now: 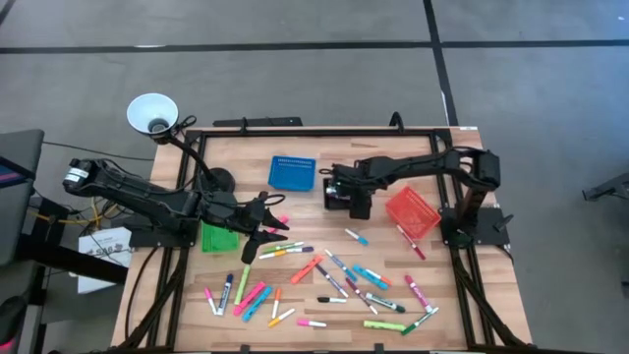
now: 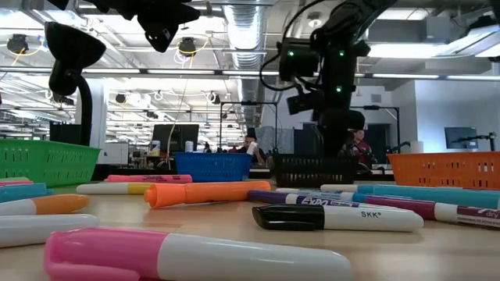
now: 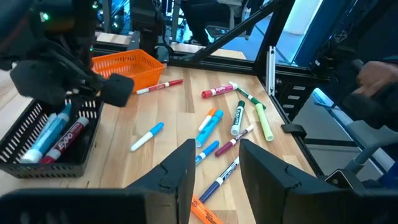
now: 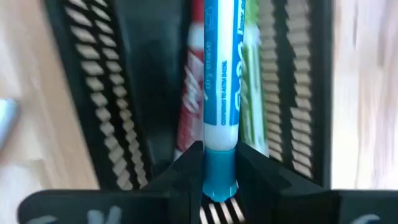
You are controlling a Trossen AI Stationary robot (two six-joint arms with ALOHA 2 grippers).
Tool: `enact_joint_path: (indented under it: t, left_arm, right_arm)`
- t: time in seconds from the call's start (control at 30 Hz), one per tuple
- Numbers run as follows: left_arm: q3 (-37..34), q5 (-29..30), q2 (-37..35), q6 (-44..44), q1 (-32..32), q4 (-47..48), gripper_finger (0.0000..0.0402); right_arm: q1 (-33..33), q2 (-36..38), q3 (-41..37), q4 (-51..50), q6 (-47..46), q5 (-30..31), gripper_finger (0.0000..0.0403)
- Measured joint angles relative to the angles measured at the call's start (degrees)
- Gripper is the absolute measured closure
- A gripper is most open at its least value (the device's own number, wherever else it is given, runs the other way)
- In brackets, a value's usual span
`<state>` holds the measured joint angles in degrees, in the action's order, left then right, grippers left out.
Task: Pick & Place Markers
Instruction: Put the blue marker pen into the black basket, then put the pink marker pen into the black basket
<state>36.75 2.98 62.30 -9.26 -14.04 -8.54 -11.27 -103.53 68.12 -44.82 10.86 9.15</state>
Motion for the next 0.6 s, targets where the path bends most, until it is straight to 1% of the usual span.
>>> enact_joint_path:
  t: [0.17, 0.33, 0.47, 0.6]
  left_arm:
    - [0.0, 0.0, 0.0, 0.0, 0.0, 0.0, 0.0282]
    - [0.0, 0.0, 0.0, 0.0, 0.0, 0.0, 0.0282]
    - [0.0, 0.0, 0.0, 0.0, 0.0, 0.0, 0.0282]
    - [0.0, 0.0, 0.0, 0.0, 0.0, 0.0, 0.0282]
  right_arm:
    - [-0.1, -0.9, 2.2, -0.4, 4.5, 0.0, 0.0296]
    - [0.4, -0.2, 4.8, -4.1, 2.4, 1.8, 0.0251]
    - [2.7, -0.2, 10.7, -14.4, -3.0, 1.5, 0.0223]
    - [7.1, -0.1, 17.3, -27.6, -9.3, 1.3, 0.0211]
